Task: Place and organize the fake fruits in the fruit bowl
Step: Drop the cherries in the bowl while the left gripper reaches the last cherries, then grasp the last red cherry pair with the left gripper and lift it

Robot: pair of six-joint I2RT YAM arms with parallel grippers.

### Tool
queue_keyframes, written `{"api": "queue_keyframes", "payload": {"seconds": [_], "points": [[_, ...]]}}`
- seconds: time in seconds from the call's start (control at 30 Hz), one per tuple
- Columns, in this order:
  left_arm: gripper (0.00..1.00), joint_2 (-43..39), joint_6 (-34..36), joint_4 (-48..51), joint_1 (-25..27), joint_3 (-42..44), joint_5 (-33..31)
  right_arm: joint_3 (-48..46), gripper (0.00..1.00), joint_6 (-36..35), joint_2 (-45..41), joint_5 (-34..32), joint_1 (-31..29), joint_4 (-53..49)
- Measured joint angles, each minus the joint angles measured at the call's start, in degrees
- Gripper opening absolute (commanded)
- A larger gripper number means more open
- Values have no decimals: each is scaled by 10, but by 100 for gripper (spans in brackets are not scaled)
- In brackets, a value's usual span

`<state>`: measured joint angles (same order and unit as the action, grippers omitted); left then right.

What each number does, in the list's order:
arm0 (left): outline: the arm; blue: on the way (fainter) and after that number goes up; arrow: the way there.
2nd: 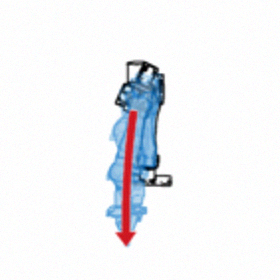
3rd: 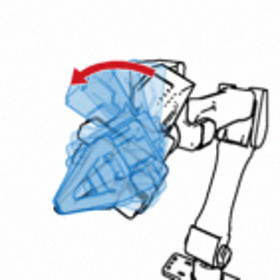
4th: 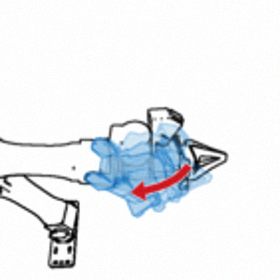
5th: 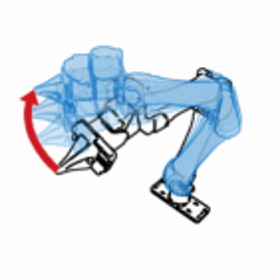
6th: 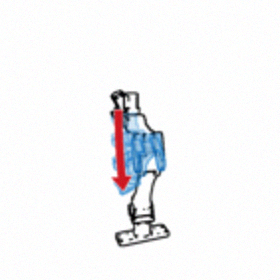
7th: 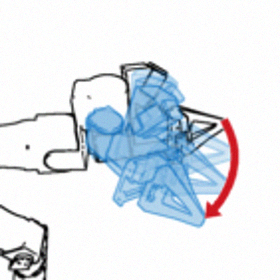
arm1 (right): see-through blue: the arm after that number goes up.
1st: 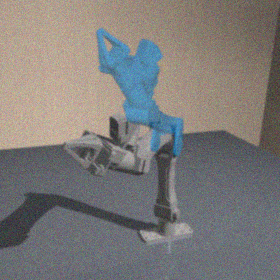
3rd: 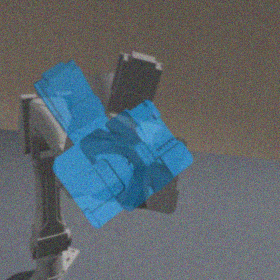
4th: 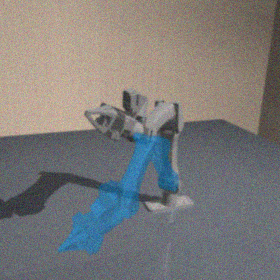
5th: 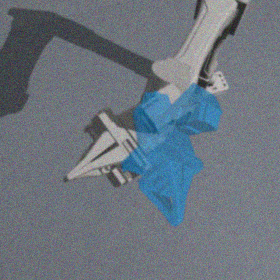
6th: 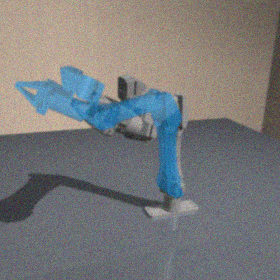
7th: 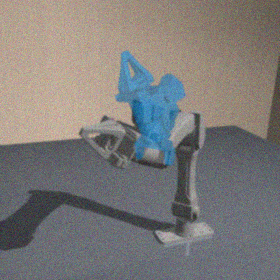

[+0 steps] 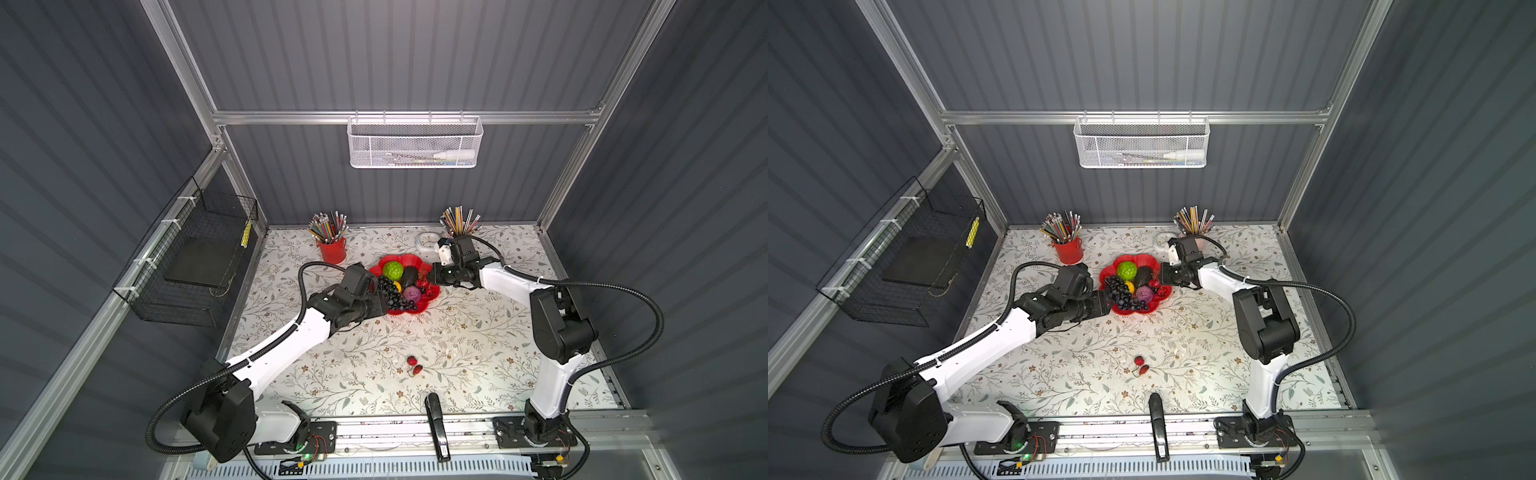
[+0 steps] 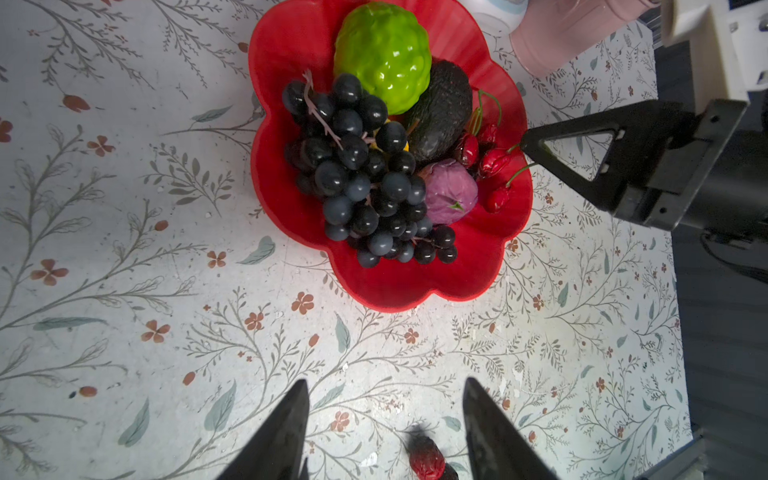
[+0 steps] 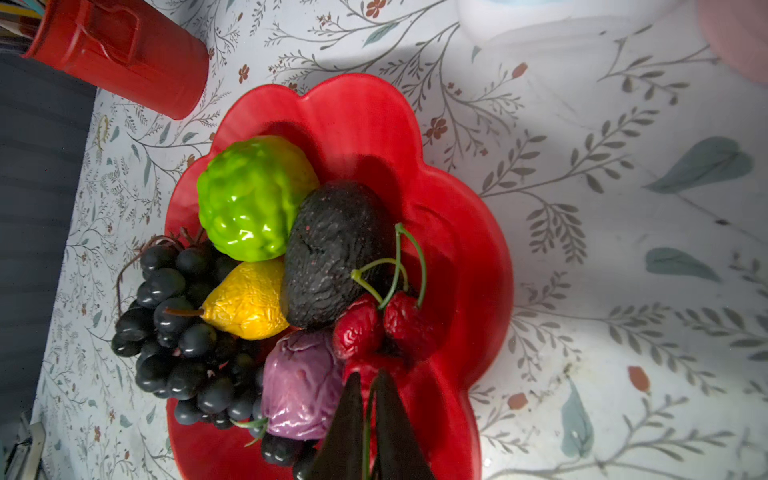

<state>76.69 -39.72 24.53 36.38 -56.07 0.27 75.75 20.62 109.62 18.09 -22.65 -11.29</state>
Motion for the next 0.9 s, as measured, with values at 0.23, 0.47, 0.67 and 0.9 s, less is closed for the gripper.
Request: {"api": "queue_keyframes", "payload": {"seconds": [0.23, 0.47, 0.67, 0.9], "points": [[71, 23, -3, 21, 15, 21, 44, 13, 52, -31, -13, -24, 0, -10], [71, 33, -10, 25, 71, 45, 93, 11, 59, -48, -67, -40, 0, -22], [67, 37, -49, -36, 112, 133, 184, -36, 59, -45, -145, -44, 0, -10], [62, 76, -91, -120, 143, 174, 258, -117, 59, -18, -181, -39, 0, 17]]}}
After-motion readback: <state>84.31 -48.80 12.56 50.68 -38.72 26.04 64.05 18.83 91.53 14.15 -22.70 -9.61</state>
